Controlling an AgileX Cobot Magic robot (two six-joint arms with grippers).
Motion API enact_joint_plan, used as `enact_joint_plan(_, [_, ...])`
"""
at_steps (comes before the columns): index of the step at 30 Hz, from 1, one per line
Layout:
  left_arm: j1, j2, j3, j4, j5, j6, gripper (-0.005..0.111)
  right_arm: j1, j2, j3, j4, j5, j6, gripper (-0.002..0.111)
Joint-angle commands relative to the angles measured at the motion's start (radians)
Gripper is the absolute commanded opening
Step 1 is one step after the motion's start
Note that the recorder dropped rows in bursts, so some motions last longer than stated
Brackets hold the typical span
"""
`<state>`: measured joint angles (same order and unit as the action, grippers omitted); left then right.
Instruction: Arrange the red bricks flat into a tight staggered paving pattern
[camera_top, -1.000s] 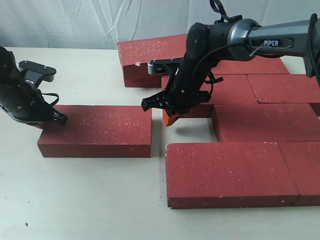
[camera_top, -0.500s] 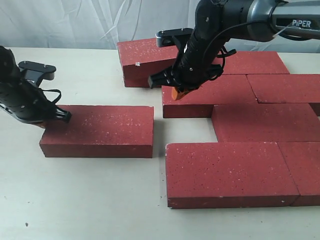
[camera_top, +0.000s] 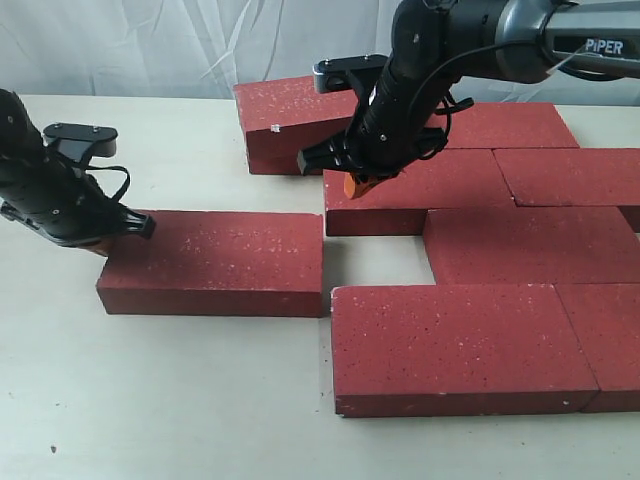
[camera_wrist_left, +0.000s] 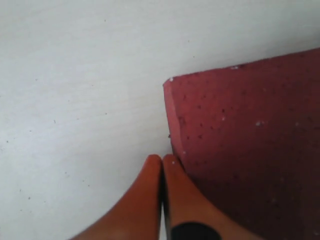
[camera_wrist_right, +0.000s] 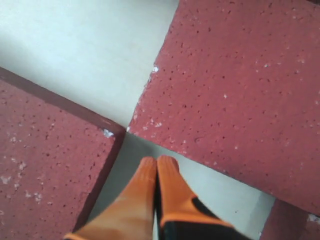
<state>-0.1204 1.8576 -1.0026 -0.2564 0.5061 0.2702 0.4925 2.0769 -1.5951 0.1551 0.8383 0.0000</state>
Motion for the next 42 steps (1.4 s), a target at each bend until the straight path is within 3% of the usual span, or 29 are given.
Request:
enact_joint_plan(1, [-0.011,0.003,0.005,-0.029,-0.01,0.003,0.0,-0.003,-0.011,-0.006,-0.012,-0.01,0.0,-0.001])
enact_joint_plan(13, [-0.014,0.003,0.005,-0.119,0.012,0.003,0.0,-0.003,-0.011,-0.006,-0.012,-0.018,0.0,-0.001])
enact_joint_plan(22, [-0.011,0.003,0.005,-0.104,0.016,0.005,0.0,-0.001,-0.011,-0.006,0.016,0.007,-0.025,-0.001])
enact_joint_plan(34, [0.121,-0.064,-0.015,-0.084,0.115,0.0,0.0,-0.001,-0.04,-0.006,0.246,0.161,-0.262,-0.001])
enact_joint_plan(42, [0.127,-0.06,0.014,-0.091,0.117,0.002,0.0,0.068,-0.04,-0.006,0.258,0.301,-0.32,-0.001])
